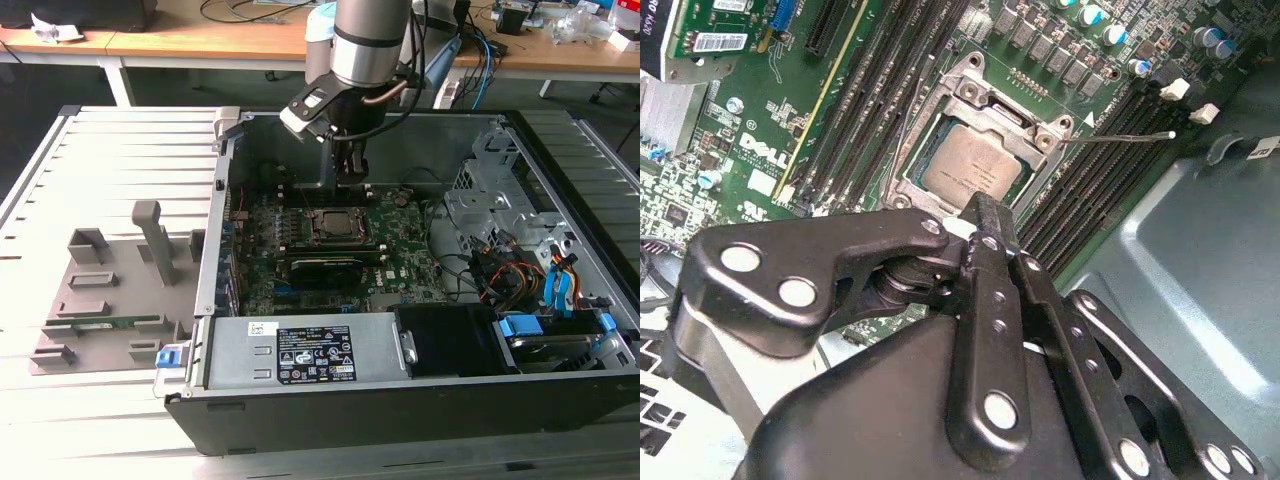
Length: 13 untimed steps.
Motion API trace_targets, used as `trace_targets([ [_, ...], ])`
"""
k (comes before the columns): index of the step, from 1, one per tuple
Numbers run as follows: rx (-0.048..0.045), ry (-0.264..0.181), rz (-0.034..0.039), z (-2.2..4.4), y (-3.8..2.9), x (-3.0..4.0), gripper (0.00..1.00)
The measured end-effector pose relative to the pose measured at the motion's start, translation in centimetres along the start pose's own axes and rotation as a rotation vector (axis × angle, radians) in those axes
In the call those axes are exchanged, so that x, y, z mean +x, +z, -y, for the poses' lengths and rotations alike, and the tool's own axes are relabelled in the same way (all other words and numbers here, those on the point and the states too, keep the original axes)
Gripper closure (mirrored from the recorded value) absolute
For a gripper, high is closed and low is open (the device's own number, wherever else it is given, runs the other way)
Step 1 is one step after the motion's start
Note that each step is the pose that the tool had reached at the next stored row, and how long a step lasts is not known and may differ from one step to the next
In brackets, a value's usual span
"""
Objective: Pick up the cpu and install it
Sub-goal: 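Close the cpu cover, then install the first cpu locking lever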
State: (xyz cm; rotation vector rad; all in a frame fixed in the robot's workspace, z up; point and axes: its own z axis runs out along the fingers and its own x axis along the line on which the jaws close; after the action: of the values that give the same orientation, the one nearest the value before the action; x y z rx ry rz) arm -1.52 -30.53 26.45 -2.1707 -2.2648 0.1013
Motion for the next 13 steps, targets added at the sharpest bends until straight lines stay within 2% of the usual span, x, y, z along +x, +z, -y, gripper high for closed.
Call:
trace_targets([
  [9, 0.0000, 0.000, 0.0000, 0.01, -0.10, 0.00, 0.89],
  [10, -0.0002, -0.005, 0.0003, 0.00, -0.11, -0.01, 0.89],
  [11, -0.0014, -0.034, 0.0017, 0.01, -0.11, -0.01, 0.89],
  [13, -0.0026, -0.061, 0.0030, 0.00, -0.11, -0.01, 0.89],
])
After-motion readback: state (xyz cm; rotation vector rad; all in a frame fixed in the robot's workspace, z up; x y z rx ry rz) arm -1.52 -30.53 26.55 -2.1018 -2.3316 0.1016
